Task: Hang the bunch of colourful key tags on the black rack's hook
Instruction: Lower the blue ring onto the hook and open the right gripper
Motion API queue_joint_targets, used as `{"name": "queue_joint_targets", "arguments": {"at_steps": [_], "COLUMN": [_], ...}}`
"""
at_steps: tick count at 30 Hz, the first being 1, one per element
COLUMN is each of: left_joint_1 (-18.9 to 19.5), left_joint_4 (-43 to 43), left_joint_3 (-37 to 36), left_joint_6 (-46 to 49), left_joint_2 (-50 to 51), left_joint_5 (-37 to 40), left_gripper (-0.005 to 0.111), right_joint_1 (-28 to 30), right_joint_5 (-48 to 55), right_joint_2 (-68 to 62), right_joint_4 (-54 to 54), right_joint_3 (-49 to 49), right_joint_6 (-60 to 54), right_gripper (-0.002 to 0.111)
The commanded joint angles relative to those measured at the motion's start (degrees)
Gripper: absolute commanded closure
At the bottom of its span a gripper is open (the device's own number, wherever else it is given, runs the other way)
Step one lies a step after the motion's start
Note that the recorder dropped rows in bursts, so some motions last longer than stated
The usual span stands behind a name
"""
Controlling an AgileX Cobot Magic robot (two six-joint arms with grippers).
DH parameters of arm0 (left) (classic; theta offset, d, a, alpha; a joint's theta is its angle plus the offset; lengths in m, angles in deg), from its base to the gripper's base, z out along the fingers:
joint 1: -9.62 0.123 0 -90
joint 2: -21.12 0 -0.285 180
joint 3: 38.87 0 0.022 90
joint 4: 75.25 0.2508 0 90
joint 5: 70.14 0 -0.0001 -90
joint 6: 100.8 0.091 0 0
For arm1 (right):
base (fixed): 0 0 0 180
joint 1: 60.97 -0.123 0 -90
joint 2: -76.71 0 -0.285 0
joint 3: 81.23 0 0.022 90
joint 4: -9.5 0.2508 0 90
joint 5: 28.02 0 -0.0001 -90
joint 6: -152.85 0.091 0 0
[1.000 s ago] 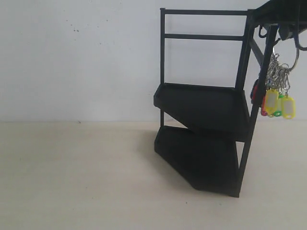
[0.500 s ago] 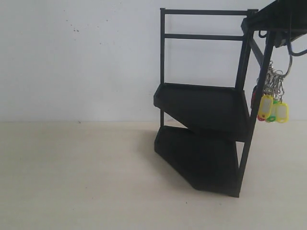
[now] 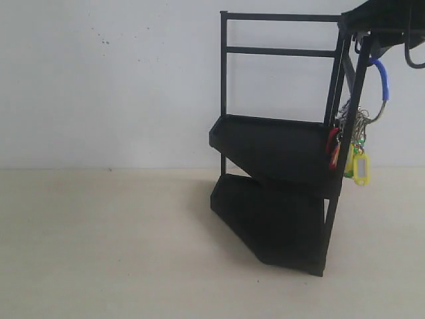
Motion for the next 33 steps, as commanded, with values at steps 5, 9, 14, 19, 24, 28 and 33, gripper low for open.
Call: {"name": "queue_joint_targets", "arguments": {"at_steps": [5,9,14,19,24,28,33], "left_joint_1": [-0.1,-0.1,-0.1,-0.1,-0.1,-0.1,-0.1], "left_joint_4": [0.0,0.0,0.0,0.0,0.0,0.0,0.0], "left_joint_3": [0.1,0.1,0.1,0.1,0.1,0.1,0.1], "left_joint_6": [-0.6,-0.6,-0.6,-0.6,-0.6,-0.6,-0.6], "left_joint_2": [0.2,0.2,0.2,0.2,0.2,0.2,0.2], "left_joint_5": [-0.2,-0.2,-0.2,-0.2,-0.2,-0.2,-0.2], "left_gripper": [0.102,0.102,0.102,0.102,0.102,0.102,0.102], "right_joint_1": [0.1,0.1,0.1,0.1,0.1,0.1,0.1], "right_joint_5": [3.1,5.4,3.7,-0.3,-11.6,-23.2,-27.2], "right_joint_2": [5.2,7.9,13.3,21.0,32.0,39.4,45.8], "right_joint_4": [-4.5,-5.6,-5.6,-4.0,1.8,11.0,24.8], "right_joint_3": [0.1,-0.5,-6.6,-18.4,-32.5,-43.6,-54.0], "right_joint_6": [0.8,0.9,1.9,2.0,5.0,5.6,5.6], "right_gripper": [0.063,0.063,0.072,0.105,0.108,0.108,0.108]}}
